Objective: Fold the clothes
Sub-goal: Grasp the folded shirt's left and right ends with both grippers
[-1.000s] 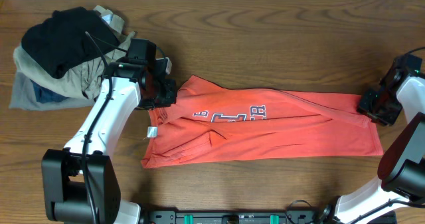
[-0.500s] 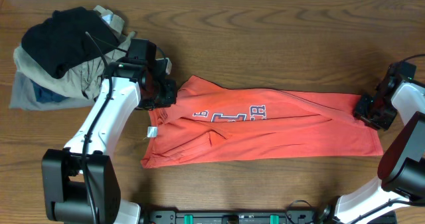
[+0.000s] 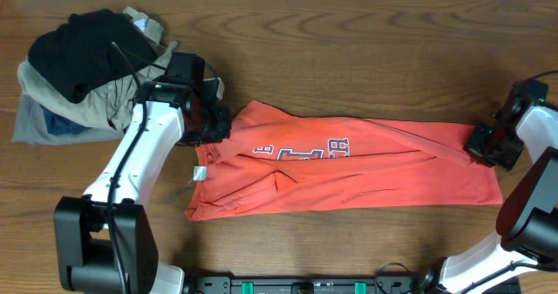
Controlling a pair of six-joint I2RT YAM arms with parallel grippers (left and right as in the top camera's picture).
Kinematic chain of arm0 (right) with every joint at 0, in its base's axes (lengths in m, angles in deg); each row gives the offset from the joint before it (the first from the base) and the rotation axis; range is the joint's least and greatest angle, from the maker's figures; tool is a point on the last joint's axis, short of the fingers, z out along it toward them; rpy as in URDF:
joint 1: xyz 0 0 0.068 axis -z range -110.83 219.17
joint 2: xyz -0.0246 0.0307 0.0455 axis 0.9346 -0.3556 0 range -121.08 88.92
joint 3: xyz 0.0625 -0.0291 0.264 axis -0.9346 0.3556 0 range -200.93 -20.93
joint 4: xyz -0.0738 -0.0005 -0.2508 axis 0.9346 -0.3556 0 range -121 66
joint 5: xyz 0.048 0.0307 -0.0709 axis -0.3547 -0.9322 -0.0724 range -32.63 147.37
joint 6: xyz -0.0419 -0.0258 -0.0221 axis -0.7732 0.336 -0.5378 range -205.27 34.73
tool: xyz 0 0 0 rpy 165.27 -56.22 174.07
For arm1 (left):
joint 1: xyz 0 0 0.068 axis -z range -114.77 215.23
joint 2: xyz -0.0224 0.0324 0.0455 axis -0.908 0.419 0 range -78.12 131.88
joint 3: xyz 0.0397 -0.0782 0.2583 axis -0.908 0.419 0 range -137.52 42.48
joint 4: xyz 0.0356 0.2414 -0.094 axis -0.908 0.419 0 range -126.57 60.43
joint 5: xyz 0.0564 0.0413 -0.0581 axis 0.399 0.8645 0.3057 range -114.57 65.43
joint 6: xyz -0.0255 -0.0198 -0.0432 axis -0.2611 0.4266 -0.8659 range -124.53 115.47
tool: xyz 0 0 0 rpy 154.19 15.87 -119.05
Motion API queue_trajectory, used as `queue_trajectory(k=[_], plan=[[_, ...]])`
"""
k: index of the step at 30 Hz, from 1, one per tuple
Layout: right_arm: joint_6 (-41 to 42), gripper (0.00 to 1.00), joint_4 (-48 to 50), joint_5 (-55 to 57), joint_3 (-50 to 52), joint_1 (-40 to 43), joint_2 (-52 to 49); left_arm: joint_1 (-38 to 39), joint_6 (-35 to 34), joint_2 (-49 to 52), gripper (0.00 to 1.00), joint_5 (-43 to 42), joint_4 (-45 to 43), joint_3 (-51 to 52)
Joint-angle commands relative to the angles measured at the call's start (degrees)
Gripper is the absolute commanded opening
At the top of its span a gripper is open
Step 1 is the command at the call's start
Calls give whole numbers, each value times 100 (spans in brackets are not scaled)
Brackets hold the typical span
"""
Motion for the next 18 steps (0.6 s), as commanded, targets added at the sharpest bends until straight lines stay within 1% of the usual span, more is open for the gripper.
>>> queue_trajectory(k=[1,4,7,11,18], plan=[[-92,1,-367,87,-612,164,48,-166,35,-382,6,417,177,-81],[-133,1,-841,179,-1088,332,48,-385,11,-693,6,411,354,-81],[-151,1,-1104,197,-1342,455,48,-623,-79,-1003,6,409,538,-81],[-251,1,-1344,197,-1370,490,48,-789,-105,-1231,6,407,815,-81],[-282,1,-1814,442,-1368,487,46,-804,-164,-1222,6,411,1738,-37]])
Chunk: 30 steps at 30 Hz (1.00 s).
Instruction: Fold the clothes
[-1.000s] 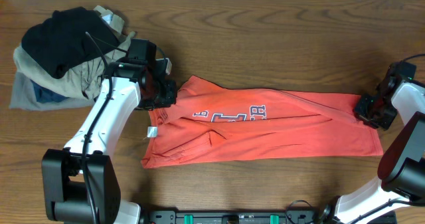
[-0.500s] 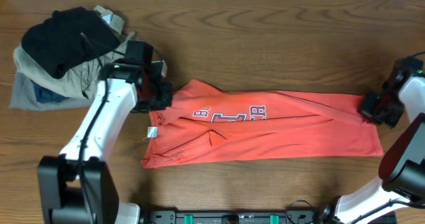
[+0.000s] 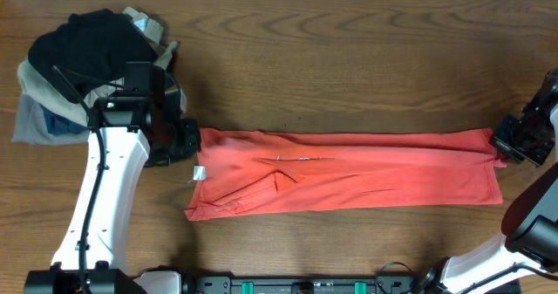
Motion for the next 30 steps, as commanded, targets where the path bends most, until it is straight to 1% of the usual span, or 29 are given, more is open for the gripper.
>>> queue_trajectory(k=[1,5,8,15,19,20,21,22,27,30], plan=[[-90,1,-74,328,-76,63,46,-55,-44,-9,6,116,275,-37],[-90,1,-98,348,-68,68,46,-57,-42,-9,6,114,636,-37],[-90,1,-103,348,-44,52,46,-57,-39,-9,6,114,750,-35],[-90,2,-81,348,-13,44,46,-48,-39,33,8,0,413,-24],[-90,2,-81,345,-11,46,46,28,-39,175,17,-407,219,105],[-90,2,-81,348,-11,44,46,76,-39,234,29,-503,157,168],[-87,2,-81,345,-11,42,46,129,-42,304,32,-538,94,245],[-90,2,-81,345,-11,39,46,181,-44,382,33,-535,20,343],[-90,2,-81,345,-11,42,46,398,-90,769,44,-645,-293,820],[-90,3,-63,345,-11,42,46,498,-85,990,46,-837,-391,935]])
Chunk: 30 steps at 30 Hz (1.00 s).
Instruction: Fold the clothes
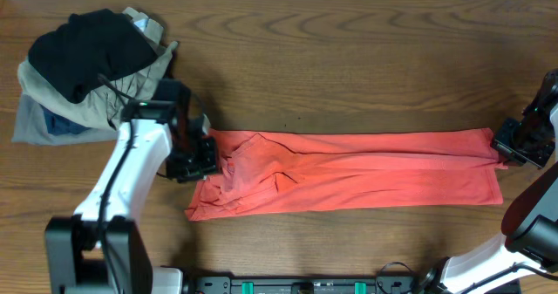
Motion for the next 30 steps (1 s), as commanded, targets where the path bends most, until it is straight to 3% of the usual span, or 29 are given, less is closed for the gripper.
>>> queue_trajectory(k=[1,4,8,9,14,16,20,22,25,26,30], plan=[[-83,3,20,146,-11,42,46,107,-35,192,46,-256,-83,83],[-83,2,20,146,-11,39,46,205,-35,354,43,-293,-249,94],[-83,3,20,146,-11,42,46,293,-35,444,13,-291,-330,101],[-83,3,22,146,-11,42,46,299,-35,448,10,-289,-328,103],[-83,3,22,146,-11,42,46,297,-35,448,13,-284,-326,149],[-83,3,20,146,-11,42,46,297,-35,448,34,-236,-350,232],[-83,3,22,146,-11,42,46,297,-74,448,40,-136,-501,509],[-83,3,22,146,-11,42,46,299,-103,448,36,-155,-586,636],[-83,3,22,146,-11,42,46,297,-98,448,11,-293,-699,732],[-83,3,22,146,-11,42,46,297,-96,446,6,-385,-719,728],[-83,3,22,146,-11,42,46,275,-72,420,6,-627,-549,584]])
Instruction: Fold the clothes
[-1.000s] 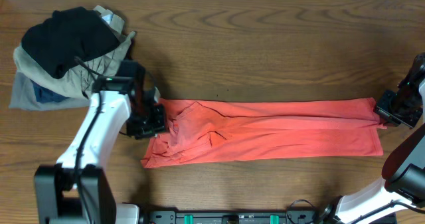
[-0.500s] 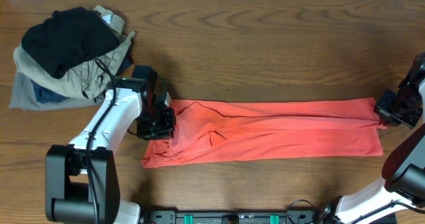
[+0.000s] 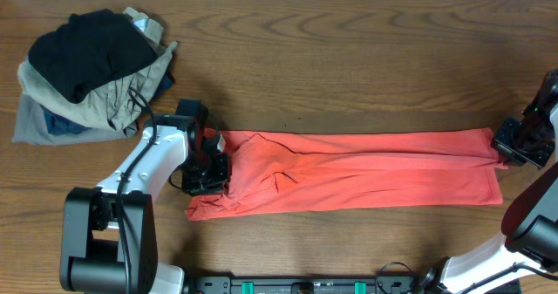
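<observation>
An orange-red garment [image 3: 366,167] lies folded into a long strip across the middle of the table. My left gripper [image 3: 214,167] sits at its left end, fingers down in the bunched cloth and apparently shut on it. The fabric wrinkles just right of that gripper. My right gripper [image 3: 500,146] is at the strip's upper right corner, which lifts slightly toward it, and seems shut on that corner. The fingertips of both grippers are too small to see clearly from overhead.
A pile of other clothes [image 3: 87,71], black, khaki and blue, sits at the back left, close behind my left arm. The wooden table [image 3: 349,58] is bare behind the strip. The table's front edge runs just below the garment.
My left gripper has moved slightly right and toward the front, and the garment's left end has moved right with it. The right gripper and right end are unchanged.
First the garment lay wider, printed letters showing, with a gripper at each end. Then it was a flat strip stretched between both grippers, lettering hidden. Then the left gripper stood further in with the left end bunched, and now it is further in again.
</observation>
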Controlling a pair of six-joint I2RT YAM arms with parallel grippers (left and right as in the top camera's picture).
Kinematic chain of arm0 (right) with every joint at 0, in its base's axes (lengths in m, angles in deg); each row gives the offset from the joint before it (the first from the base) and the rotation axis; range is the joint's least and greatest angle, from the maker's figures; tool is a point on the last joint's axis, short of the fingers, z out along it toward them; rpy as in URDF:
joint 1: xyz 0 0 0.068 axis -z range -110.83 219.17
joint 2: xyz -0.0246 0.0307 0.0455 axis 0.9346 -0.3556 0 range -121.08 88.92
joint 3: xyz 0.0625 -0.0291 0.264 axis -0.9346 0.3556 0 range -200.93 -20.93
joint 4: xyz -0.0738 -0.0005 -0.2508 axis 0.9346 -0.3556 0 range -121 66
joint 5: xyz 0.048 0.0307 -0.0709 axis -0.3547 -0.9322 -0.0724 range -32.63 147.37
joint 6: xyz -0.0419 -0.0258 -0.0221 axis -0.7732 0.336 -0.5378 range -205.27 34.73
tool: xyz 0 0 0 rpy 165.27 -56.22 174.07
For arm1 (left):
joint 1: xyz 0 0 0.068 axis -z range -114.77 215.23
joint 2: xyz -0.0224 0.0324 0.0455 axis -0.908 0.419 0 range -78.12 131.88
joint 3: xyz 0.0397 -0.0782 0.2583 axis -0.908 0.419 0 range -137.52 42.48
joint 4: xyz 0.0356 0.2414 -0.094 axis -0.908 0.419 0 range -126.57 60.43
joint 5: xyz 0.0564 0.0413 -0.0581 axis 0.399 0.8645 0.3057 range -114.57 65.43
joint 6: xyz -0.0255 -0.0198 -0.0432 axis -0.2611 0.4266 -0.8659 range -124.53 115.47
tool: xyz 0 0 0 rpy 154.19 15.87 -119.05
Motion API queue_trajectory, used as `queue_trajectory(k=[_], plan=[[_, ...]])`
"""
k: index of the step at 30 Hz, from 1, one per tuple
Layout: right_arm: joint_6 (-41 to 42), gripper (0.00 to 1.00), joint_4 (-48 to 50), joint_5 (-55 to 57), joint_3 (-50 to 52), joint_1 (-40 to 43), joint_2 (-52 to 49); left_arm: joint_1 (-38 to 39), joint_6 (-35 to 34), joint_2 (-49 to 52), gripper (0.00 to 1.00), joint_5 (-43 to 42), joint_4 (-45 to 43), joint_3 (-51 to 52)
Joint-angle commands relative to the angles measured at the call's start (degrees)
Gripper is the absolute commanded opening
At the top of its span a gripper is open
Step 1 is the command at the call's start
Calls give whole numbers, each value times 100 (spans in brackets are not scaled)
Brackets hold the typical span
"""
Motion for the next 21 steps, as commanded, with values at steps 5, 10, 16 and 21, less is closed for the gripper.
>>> queue_trajectory(k=[5,10,16,21], plan=[[-83,4,24,146,-11,42,46,-120,37,-199,6,-195,1187,-533],[-83,4,44,146,-11,42,46,-199,131,-643,6,-140,1921,-577],[-83,4,42,146,-11,42,46,-199,146,-984,6,229,2070,-577],[-85,5,37,149,-2,42,46,-374,-129,-1147,6,1058,1886,-584]])
